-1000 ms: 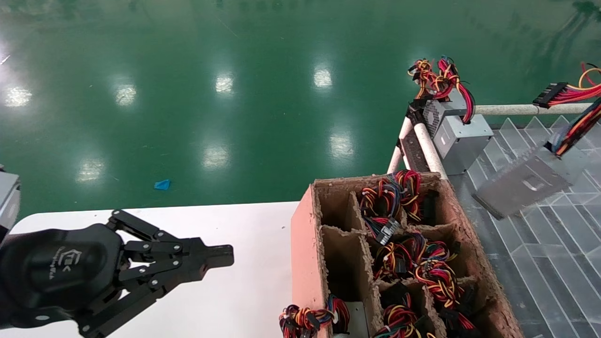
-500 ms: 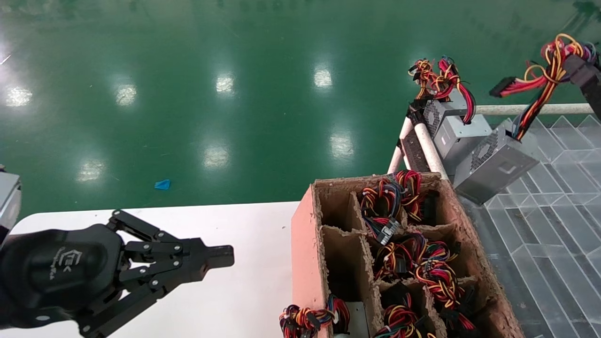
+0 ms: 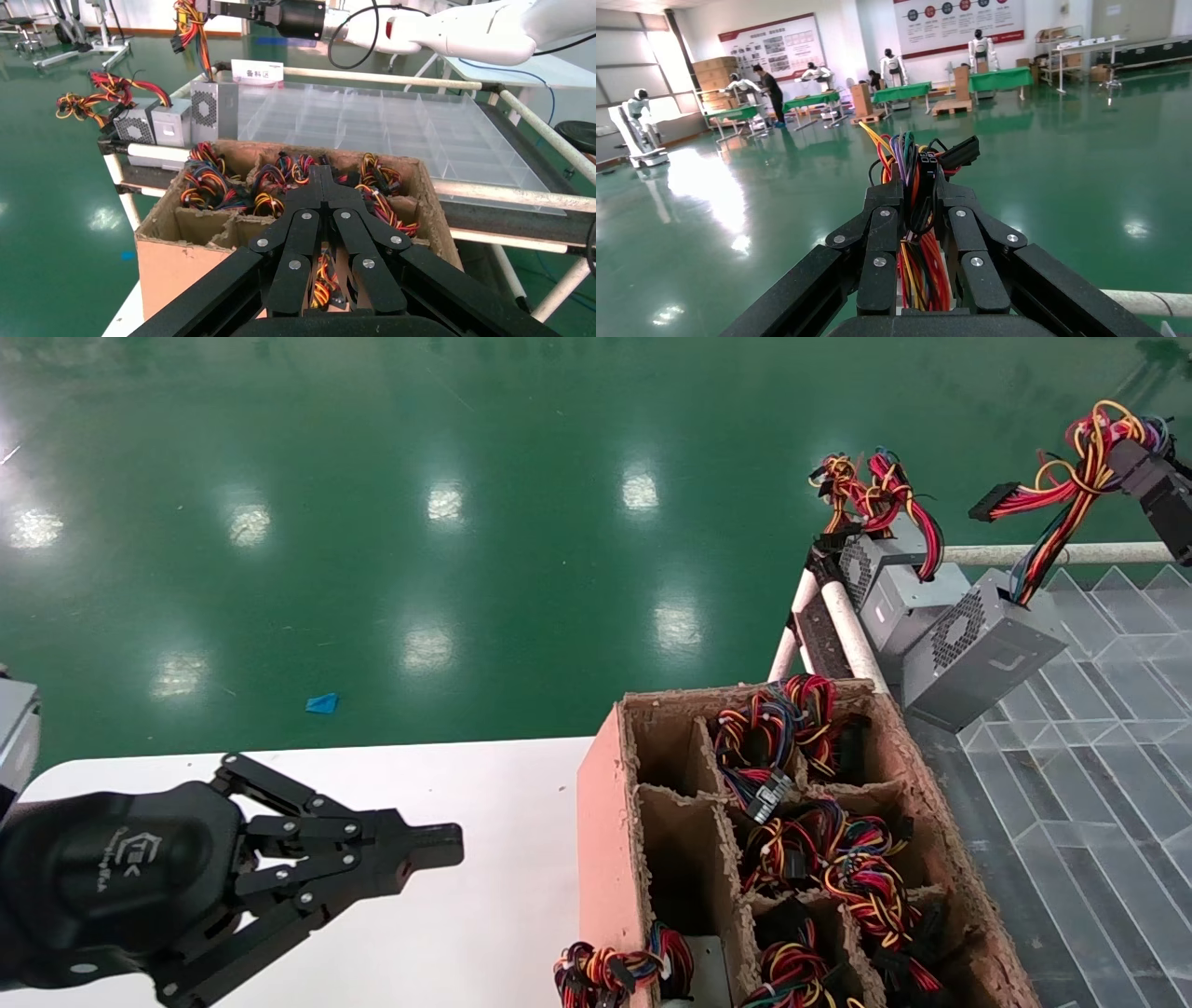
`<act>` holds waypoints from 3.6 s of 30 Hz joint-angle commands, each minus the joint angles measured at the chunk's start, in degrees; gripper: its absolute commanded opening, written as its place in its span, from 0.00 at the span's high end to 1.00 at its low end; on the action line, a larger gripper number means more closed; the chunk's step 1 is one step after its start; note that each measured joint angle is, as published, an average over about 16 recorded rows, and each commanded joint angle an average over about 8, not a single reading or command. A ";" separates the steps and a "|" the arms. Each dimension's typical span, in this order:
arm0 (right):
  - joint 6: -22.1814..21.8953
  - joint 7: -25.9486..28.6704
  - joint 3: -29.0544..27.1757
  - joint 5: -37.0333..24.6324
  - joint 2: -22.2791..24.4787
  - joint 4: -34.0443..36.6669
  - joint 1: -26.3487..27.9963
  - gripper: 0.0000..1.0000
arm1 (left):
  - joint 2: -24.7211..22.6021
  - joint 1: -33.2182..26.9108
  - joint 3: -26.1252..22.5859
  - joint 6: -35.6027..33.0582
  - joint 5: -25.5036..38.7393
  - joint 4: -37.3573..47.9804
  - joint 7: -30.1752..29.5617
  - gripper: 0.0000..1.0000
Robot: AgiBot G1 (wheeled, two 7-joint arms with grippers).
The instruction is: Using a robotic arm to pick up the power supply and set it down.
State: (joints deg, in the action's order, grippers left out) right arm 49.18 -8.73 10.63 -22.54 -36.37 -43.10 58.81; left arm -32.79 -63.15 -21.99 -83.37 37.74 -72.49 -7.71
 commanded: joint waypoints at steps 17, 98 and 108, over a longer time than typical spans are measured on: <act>8.78 2.67 9.14 -9.22 -6.57 12.49 14.13 1.00 | 0.00 0.00 -0.01 0.00 0.00 0.00 0.00 1.00; 31.25 5.46 9.07 -17.25 -3.87 0.67 14.63 0.00 | 0.01 -0.01 -0.04 0.01 -0.03 0.00 0.02 0.00; 33.08 10.33 7.79 -17.97 -2.06 -10.15 10.50 0.00 | 0.02 -0.01 -0.04 0.02 -0.03 0.00 0.02 0.00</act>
State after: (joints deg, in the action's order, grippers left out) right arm 82.26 1.60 18.42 -40.51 -38.43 -53.24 69.32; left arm -32.78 -63.16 -22.04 -83.35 37.71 -72.49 -7.69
